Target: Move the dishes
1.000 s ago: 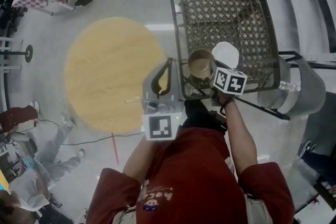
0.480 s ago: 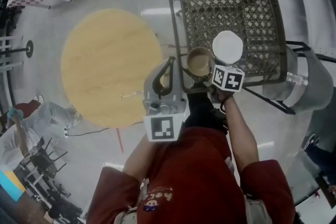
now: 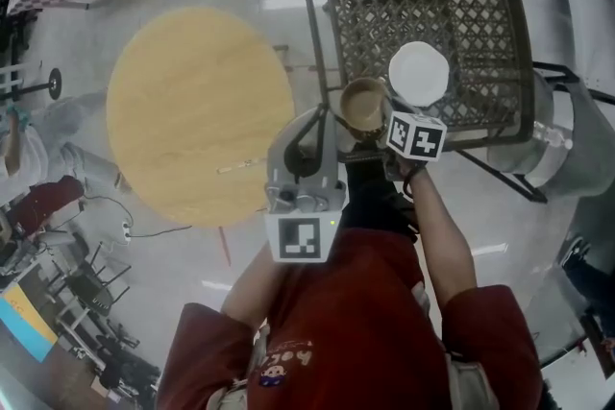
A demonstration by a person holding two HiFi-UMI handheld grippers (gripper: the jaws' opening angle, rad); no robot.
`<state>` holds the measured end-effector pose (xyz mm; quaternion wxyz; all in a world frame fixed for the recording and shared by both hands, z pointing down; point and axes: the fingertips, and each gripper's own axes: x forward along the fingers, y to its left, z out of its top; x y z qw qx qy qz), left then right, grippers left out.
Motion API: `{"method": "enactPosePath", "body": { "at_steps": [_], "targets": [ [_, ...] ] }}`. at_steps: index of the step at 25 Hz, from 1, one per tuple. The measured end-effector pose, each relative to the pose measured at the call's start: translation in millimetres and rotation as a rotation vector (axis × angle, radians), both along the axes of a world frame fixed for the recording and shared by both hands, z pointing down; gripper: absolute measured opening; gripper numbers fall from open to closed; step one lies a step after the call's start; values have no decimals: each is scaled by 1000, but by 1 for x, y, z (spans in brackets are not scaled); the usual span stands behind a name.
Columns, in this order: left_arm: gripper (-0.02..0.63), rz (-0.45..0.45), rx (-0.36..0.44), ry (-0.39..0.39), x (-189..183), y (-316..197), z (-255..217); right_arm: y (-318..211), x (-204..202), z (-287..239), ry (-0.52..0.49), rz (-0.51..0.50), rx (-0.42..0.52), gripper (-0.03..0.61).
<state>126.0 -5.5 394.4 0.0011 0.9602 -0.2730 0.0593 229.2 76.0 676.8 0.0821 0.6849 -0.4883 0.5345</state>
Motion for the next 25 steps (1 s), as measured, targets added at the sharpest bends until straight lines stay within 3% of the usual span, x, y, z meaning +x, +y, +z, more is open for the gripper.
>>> {"method": "enactPosePath", "body": {
  "at_steps": [6, 10, 17, 25],
  "targets": [
    [7, 9, -1, -3, 2, 4, 4, 0, -4, 1, 28, -30, 17, 24],
    [7, 11, 1, -1, 3, 3, 2, -1, -7, 2, 64, -77, 24, 61],
    [6, -15, -11, 29, -5, 0, -2, -2, 1, -12, 126, -64, 38, 104],
    [6, -48, 9, 46, -19, -5, -9, -11, 12, -39, 181, -47, 95, 106]
  ]
}}
